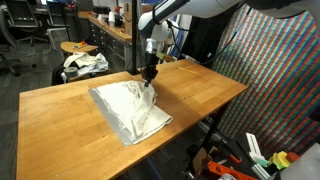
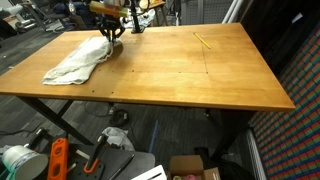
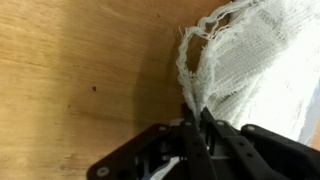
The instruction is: Fold the cloth in half
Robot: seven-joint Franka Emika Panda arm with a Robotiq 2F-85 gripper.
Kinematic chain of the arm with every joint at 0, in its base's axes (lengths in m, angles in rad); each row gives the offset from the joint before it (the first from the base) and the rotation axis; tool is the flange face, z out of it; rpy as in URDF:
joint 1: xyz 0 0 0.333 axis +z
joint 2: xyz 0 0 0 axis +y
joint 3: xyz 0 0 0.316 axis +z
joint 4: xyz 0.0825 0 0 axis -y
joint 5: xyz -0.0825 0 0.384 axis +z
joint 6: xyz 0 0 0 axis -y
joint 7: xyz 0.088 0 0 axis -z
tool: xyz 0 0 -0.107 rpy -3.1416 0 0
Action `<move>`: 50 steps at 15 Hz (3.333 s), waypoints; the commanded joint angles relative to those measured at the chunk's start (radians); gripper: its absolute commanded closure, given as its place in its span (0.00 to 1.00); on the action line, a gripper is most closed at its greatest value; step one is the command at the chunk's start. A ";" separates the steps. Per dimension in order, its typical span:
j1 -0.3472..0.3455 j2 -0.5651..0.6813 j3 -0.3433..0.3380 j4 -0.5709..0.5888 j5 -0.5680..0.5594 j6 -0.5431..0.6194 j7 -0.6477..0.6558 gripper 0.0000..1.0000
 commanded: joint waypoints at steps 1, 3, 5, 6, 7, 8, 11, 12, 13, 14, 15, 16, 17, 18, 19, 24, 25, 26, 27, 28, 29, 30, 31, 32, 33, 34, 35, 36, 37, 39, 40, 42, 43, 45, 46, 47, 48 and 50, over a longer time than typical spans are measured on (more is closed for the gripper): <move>0.050 -0.156 -0.014 -0.160 -0.016 0.086 0.060 0.89; 0.078 -0.210 -0.008 -0.212 -0.017 0.114 0.087 0.89; 0.117 -0.249 -0.004 -0.253 -0.024 0.149 0.124 0.89; 0.140 -0.265 -0.002 -0.267 -0.031 0.159 0.151 0.91; 0.165 -0.279 0.000 -0.276 -0.039 0.162 0.186 0.90; 0.186 -0.288 0.002 -0.284 -0.043 0.180 0.223 0.90; 0.253 -0.294 0.005 -0.282 -0.068 0.210 0.341 0.89; 0.272 -0.294 0.006 -0.281 -0.077 0.222 0.376 0.91; 0.288 -0.288 0.010 -0.279 -0.073 0.247 0.411 0.90; 0.304 -0.284 0.011 -0.279 -0.071 0.277 0.449 0.91; 0.323 -0.266 0.014 -0.264 -0.074 0.292 0.484 0.89; 0.336 -0.258 0.014 -0.258 -0.073 0.310 0.515 0.90; 0.350 -0.243 0.014 -0.241 -0.077 0.311 0.545 0.89; 0.363 -0.231 0.015 -0.228 -0.077 0.315 0.572 0.90; 0.376 -0.215 0.013 -0.209 -0.087 0.299 0.593 0.90; 0.407 -0.165 0.026 -0.167 -0.088 0.254 0.612 0.90; 0.407 -0.156 0.034 -0.158 -0.076 0.248 0.607 0.90; 0.407 -0.148 0.040 -0.148 -0.067 0.234 0.606 0.90; 0.408 -0.141 0.047 -0.135 -0.055 0.216 0.613 0.91; 0.406 -0.132 0.055 -0.121 -0.042 0.197 0.615 0.90; 0.405 -0.124 0.062 -0.104 -0.024 0.172 0.622 0.91; 0.406 -0.117 0.065 -0.090 -0.012 0.149 0.627 0.90; 0.408 -0.110 0.069 -0.076 0.001 0.136 0.635 0.90; 0.409 -0.102 0.070 -0.062 0.010 0.121 0.641 0.89; 0.408 -0.093 0.073 -0.044 0.020 0.094 0.642 0.84; 0.410 -0.086 0.071 -0.035 0.022 0.088 0.644 0.65; 0.407 -0.082 0.070 -0.027 0.020 0.067 0.639 0.63; 0.406 -0.079 0.068 -0.021 0.017 0.054 0.635 0.55; 0.396 -0.083 0.067 -0.022 0.015 0.022 0.616 0.49; 0.383 -0.095 0.061 -0.037 0.007 -0.025 0.587 0.33; 0.373 -0.102 0.059 -0.048 0.008 -0.042 0.568 0.26; 0.340 -0.122 0.056 -0.081 0.017 -0.075 0.508 0.11; 0.316 -0.134 0.054 -0.106 0.030 -0.083 0.477 0.02; 0.280 -0.151 0.049 -0.148 0.046 -0.079 0.433 0.00; 0.264 -0.155 0.047 -0.162 0.053 -0.076 0.414 0.00; 0.247 -0.164 0.048 -0.188 0.067 -0.072 0.387 0.00; 0.232 -0.173 0.049 -0.216 0.082 -0.055 0.363 0.00; 0.221 -0.188 0.051 -0.271 0.087 -0.045 0.320 0.00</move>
